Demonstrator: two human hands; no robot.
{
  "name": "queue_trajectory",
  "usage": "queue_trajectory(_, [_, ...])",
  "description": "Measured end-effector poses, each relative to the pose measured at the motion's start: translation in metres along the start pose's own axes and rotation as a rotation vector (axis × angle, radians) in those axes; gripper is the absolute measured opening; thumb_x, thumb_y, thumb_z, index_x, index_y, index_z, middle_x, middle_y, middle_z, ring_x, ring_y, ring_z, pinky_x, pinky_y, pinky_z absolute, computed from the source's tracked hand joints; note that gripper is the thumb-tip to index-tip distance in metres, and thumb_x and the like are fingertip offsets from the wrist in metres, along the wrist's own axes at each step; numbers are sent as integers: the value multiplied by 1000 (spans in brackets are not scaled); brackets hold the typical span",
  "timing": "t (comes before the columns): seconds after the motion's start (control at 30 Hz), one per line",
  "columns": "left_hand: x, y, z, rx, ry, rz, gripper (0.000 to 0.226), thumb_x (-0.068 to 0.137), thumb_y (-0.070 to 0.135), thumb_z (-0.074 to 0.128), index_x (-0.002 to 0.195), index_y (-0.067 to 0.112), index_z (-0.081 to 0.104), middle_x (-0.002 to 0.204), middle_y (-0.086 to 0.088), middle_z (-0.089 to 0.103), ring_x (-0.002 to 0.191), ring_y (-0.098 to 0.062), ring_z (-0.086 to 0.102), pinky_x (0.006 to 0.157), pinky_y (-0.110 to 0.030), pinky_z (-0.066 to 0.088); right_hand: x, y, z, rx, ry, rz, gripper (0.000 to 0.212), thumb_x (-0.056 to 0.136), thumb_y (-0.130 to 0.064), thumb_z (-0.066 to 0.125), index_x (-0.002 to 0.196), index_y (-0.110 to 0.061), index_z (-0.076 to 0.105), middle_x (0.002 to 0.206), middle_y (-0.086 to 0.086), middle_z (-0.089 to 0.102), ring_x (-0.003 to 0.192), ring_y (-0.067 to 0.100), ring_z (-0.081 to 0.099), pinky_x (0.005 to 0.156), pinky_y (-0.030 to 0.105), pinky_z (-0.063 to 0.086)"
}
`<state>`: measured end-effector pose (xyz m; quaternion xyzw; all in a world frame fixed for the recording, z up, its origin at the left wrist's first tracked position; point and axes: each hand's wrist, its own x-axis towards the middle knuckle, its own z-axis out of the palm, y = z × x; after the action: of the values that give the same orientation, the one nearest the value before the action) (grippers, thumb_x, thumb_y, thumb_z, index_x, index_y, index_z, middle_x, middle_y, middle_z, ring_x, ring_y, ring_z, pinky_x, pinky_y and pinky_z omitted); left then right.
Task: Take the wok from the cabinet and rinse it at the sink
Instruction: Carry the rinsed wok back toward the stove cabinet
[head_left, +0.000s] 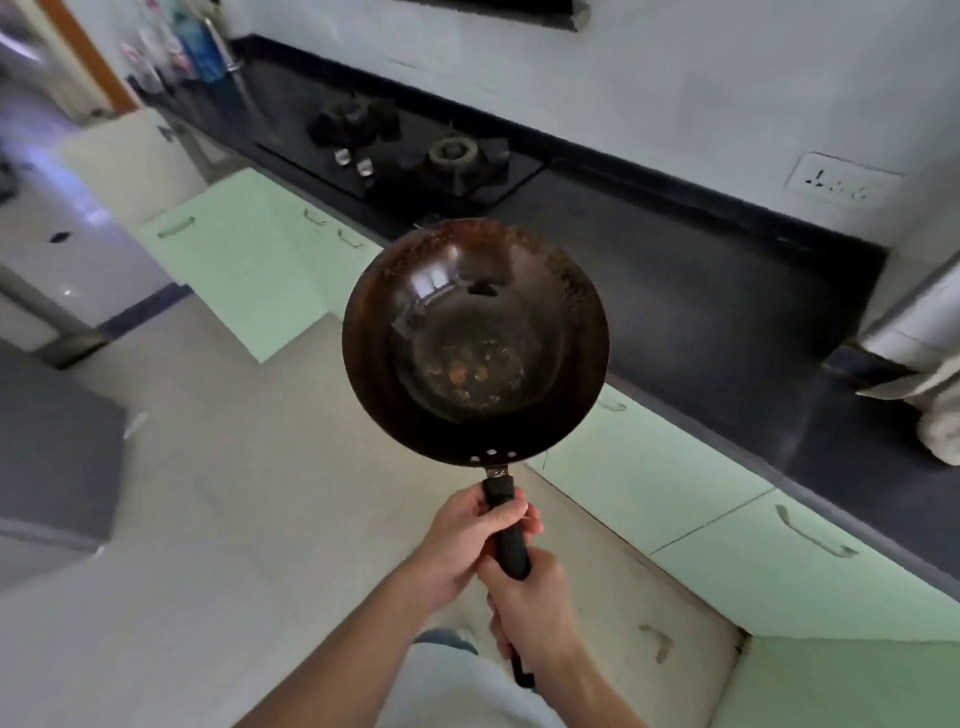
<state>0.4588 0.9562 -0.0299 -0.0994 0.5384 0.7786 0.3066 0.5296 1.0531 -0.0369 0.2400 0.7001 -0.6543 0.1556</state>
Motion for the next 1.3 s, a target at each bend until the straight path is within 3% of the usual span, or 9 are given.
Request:
queue_trajectory(0.13, [-13,3,-21,-106,132,52,9,92,1,62,101,1,62,88,-14,72,82,-23,71,75,-28,57,3,-14,14,-74,-142,-19,28,73,-35,66,63,-10,59,51,6,53,45,23,47,48,37,38])
queue_trajectory(0.33, [-28,17,-73,-167,253,78,10,89,17,68,98,15,74,98,-10,76,92,-23,73,89,-44,41,17,-36,52,-101,-347,-47,40,95,-38,59,67,-9,61,47,6,56,33,20,46,37,25,36])
queue_trajectory(0.5, [-30,39,-133,-219,335,131,14,92,16,66,104,11,71,101,-11,76,96,-25,73,98,-49,42,44,-51,114,-209,-409,-55,40,98,-40,56,72,-10,63,50,2,58,37,18,47,39,26,37])
queue_trajectory(0.7, [-22,92,-225,-267,368,183,18,93,13,64,108,4,64,97,-10,76,93,-25,73,93,-42,50,81,-89,210,-239,-474,-47,40,100,-35,54,78,-3,62,47,3,55,32,18,44,34,24,35])
queue_trajectory(0.77, [-21,116,-259,-270,370,198,15,94,13,63,107,6,64,96,-9,76,93,-24,74,84,-35,54,94,-104,248,-262,-474,-58,41,100,-35,54,79,-1,62,48,4,55,33,18,45,35,25,35])
queue_trajectory(0.97, [-23,174,-340,-244,405,207,12,94,17,63,104,10,64,99,-6,77,92,-21,74,54,-22,45,122,-140,340,-281,-495,-82,38,100,-33,55,79,-2,63,47,4,57,31,16,44,32,22,35])
queue_trajectory(1.3, [5,234,-438,-259,508,220,12,95,13,61,106,8,63,95,-6,76,87,-20,74,53,-22,45,190,-176,442,-320,-587,-67,42,101,-36,52,79,-1,60,49,10,56,29,16,44,33,23,38])
